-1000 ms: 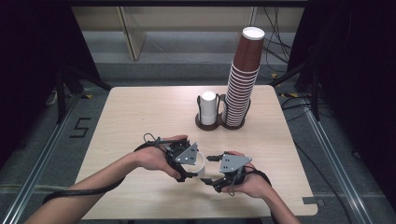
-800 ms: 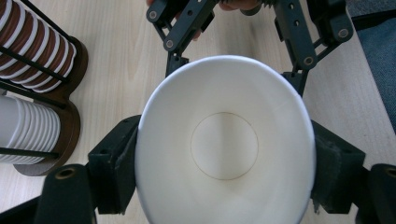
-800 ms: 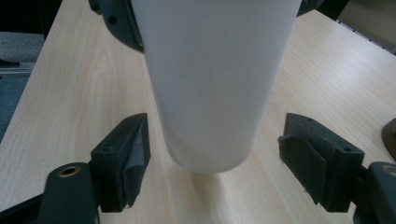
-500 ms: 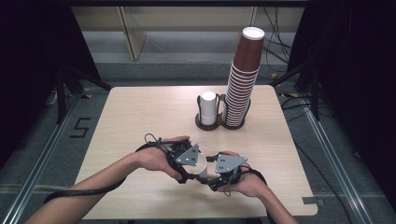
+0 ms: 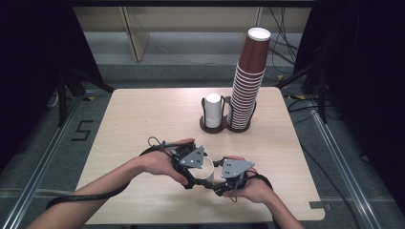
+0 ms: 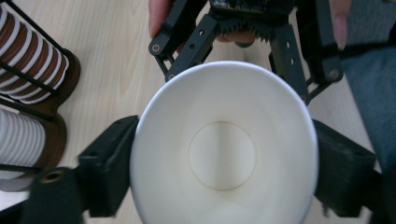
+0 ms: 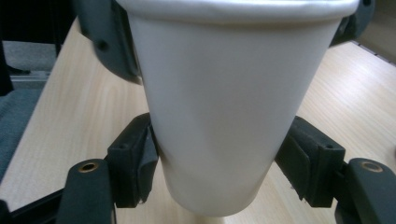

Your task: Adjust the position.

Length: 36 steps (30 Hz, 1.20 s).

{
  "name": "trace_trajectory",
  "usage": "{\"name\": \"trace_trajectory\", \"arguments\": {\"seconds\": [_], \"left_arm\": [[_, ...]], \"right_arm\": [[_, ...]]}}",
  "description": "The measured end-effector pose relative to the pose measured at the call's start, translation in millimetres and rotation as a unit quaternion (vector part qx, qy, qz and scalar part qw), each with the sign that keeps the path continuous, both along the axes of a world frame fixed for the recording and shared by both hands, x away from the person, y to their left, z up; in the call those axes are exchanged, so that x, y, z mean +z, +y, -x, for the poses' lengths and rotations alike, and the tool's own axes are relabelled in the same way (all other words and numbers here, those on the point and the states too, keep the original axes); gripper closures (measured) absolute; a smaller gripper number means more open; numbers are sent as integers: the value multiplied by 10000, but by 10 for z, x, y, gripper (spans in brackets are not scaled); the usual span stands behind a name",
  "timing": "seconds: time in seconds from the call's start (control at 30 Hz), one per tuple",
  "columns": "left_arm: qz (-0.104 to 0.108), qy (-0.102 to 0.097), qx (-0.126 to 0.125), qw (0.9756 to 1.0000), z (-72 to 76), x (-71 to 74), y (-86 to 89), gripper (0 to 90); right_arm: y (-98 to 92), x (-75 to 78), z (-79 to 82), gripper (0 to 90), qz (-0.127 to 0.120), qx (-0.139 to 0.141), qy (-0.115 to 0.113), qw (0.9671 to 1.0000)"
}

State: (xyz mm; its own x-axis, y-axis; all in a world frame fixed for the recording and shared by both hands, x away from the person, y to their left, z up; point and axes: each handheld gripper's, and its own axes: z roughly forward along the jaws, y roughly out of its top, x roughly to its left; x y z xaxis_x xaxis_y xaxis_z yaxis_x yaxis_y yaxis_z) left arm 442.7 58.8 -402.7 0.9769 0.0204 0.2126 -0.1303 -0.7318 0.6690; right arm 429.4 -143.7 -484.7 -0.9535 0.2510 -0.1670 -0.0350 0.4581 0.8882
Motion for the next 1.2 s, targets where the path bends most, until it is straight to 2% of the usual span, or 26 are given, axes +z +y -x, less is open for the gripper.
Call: {"name": "trace_trajectory", "arguments": {"seconds": [0.1, 0.17, 0.23, 0.3, 0.33, 0.37, 0.4, 0.43, 0.47, 0.5, 0.53, 0.57, 0.6, 0.63, 0.7, 0.77, 0.8, 0.83, 0.93, 0.97, 1.0, 1.03, 1.07, 1.1, 1.17, 1.2], "left_arm": [[209, 21, 135, 9997, 22, -7, 24, 85], [347, -25, 202, 9992, 38, -18, 47, 65], [507, -16, 321, 9982, 51, -28, 78, 65], [725, -43, 510, 9961, 66, -38, 125, 61], [902, -46, 666, 9937, 73, -50, 165, 60], [902, -46, 666, 9937, 73, -50, 165, 59], [985, -44, 775, 9921, 77, -52, 199, 59], [1094, -52, 855, 9903, 81, -63, 216, 58], [1191, -19, 976, 9881, 91, -72, 251, 58], [1296, -34, 1096, 9855, 101, -88, 273, 57], [1331, -13, 1199, 9838, 113, -93, 298, 57], [1458, -40, 1333, 9803, 129, -108, 313, 57], [1647, -13, 1539, 9743, 153, -122, 344, 59], [1647, -13, 1539, 9743, 153, -122, 344, 59], [1874, 43, 1784, 9659, 183, -147, 383, 59], [2099, 85, 1957, 9579, 207, -182, 419, 64], [2133, 87, 1980, 9567, 210, -188, 429, 64], [2221, 121, 2077, 9526, 222, -205, 448, 64], [2414, 106, 2306, 9426, 241, -227, 491, 74], [2485, 137, 2423, 9377, 251, -227, 510, 74], [2631, 177, 2554, 9302, 259, -227, 531, 79], [2713, 187, 2625, 9258, 263, -226, 544, 86], [2820, 194, 2741, 9192, 269, -225, 567, 87], [2873, 172, 2818, 9153, 273, -228, 583, 102], [3008, 98, 2899, 9085, 268, -254, 604, 105], [2951, 82, 3004, 9070, 273, -258, 626, 105]], "right_arm": [[-67, -11, -11, 333, 5, -162, 36, 9999], [-118, -15, -28, 333, 41, -206, -81, 9997], [-167, -26, -15, 333, -5, -403, 84, 9992], [-222, -23, -30, 333, -64, -550, 20, 9985], [-269, -27, -34, 333, -180, -698, 114, 9973], [-269, -27, -34, 333, -180, -698, 114, 9973], [-293, -24, -43, 333, -173, -729, 69, 9972], [-320, -24, -68, 333, -252, -780, -60, 9966], [-333, -31, -49, 333, -309, -893, 113, 9955], [-364, -26, -66, 333, -353, -953, 23, 9948], [-384, -26, -61, 333, -390, -1026, 98, 9939], [-410, -22, -73, 333, -413, -1066, 44, 9934], [-452, -16, -78, 333, -496, -1185, 105, 9917], [-452, -16, -78, 333, -496, -1185, 105, 9917], [-510, -9, -94, 333, -530, -1272, 65, 9904], [-554, -12, -93, 333, -618, -1396, 183, 9881], [-586, -14, -90, 332, -634, -1506, 222, 9863], [-600, -15, -95, 333, -613, -1491, 201, 9867], [-668, -15, -97, 333, -764, -1675, 188, 9827], [-668, -15, -97, 333, -764, -1675, 188, 9827], [-690, -5, -104, 333, -765, -1682, 134, 9827], [-716, 8, -98, 333, -771, -1785, 172, 9808], [-720, 4, -108, 333, -849, -1785, 157, 9801], [-757, 22, -113, 333, -859, -1936, 140, 9772], [-774, 27, -128, 332, -865, -1958, 58, 9768], [-783, 25, -137, 333, -986, -2075, 46, 9732]]}}
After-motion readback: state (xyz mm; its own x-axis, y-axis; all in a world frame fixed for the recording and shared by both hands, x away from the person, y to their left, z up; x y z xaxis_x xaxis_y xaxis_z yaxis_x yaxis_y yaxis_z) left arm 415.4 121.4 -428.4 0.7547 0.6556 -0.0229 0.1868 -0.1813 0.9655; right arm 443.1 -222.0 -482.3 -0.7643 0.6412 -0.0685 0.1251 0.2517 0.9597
